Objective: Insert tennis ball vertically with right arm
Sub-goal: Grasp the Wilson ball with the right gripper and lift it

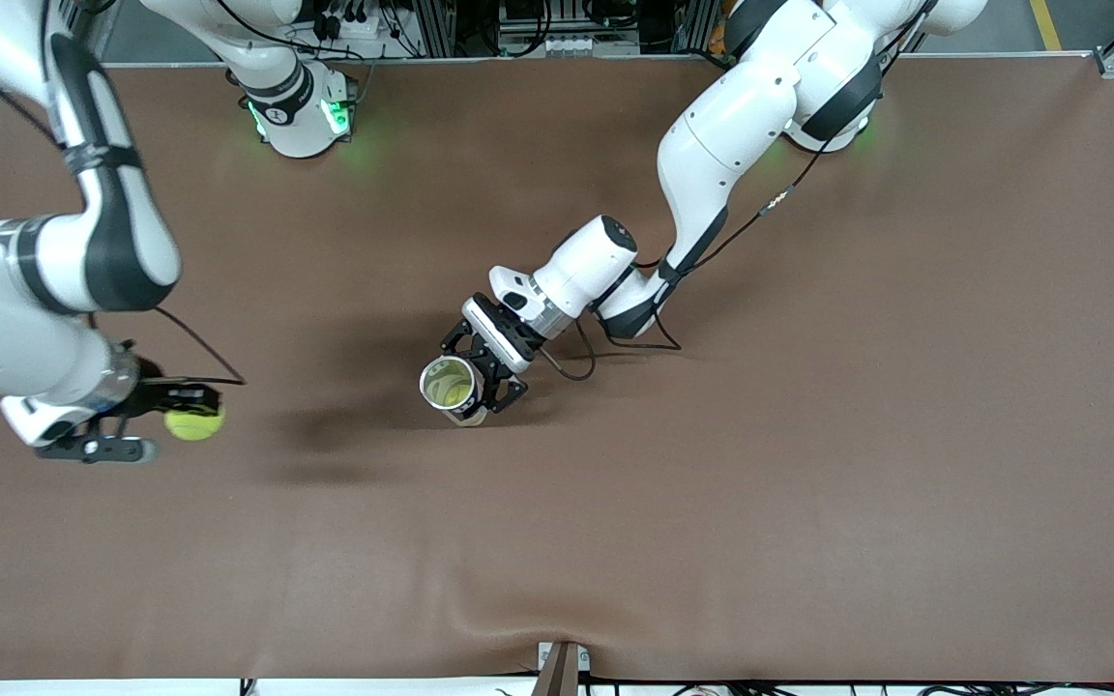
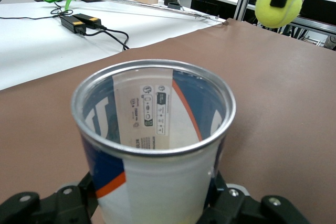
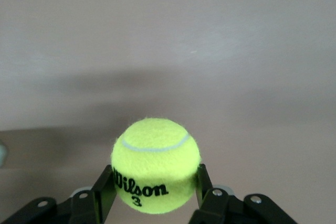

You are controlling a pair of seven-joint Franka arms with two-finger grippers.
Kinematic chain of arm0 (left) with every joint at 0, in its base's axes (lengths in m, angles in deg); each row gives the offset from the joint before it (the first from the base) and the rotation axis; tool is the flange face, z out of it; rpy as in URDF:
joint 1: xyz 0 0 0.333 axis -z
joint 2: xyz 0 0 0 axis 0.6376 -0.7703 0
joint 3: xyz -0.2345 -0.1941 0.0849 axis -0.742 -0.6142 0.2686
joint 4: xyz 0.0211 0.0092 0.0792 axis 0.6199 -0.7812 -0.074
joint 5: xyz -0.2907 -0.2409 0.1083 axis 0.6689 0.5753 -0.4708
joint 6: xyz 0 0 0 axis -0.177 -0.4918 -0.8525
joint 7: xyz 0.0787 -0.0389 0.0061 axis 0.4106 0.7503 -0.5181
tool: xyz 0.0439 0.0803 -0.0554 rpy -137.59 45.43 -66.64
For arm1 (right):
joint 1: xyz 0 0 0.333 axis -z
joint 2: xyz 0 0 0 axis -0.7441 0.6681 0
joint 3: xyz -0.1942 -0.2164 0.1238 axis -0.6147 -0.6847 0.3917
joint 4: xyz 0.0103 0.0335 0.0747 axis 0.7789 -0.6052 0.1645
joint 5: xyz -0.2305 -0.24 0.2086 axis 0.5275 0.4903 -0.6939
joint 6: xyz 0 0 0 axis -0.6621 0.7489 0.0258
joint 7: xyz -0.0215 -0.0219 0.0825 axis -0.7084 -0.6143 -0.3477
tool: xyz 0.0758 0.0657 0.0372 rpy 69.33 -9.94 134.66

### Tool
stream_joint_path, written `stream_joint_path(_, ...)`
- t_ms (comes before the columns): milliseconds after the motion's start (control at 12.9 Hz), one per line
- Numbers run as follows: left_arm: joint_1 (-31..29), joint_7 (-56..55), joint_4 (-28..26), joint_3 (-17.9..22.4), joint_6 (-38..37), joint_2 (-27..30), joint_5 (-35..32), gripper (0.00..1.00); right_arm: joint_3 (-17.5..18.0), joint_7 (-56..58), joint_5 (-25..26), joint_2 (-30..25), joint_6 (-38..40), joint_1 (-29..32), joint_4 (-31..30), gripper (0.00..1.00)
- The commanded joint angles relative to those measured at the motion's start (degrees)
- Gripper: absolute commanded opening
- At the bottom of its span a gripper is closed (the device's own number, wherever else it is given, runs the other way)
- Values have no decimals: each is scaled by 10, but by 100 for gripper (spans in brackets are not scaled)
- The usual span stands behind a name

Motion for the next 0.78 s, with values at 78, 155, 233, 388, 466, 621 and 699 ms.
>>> stream_joint_path(78, 7, -1, 6, 6, -3, -11, 11, 80, 39, -174, -19, -24, 4, -46, -4, 0)
stream_joint_path(155, 7, -1, 6, 6, -3, -10, 12, 80, 51, -220, -20, -24, 4, -55, 4, 0)
stream_joint_path(233, 7, -2, 6, 6, -3, -11, 12, 80, 61, -265, -20, -24, 4, -68, 8, 0)
stream_joint_path(388, 6, -1, 6, 6, -3, -11, 11, 80, 75, -354, -21, -22, 0, -97, 27, 0)
stream_joint_path(466, 6, -2, 6, 6, -3, -11, 12, 80, 78, -390, -20, -19, -2, -110, 37, 0)
stream_joint_path(621, 7, -2, 6, 6, -3, -11, 12, 80, 94, -432, -21, -17, -3, -120, 42, 0)
stream_joint_path(699, 6, -1, 6, 6, -3, -11, 12, 80, 104, -455, -20, -17, -10, -121, 42, 0)
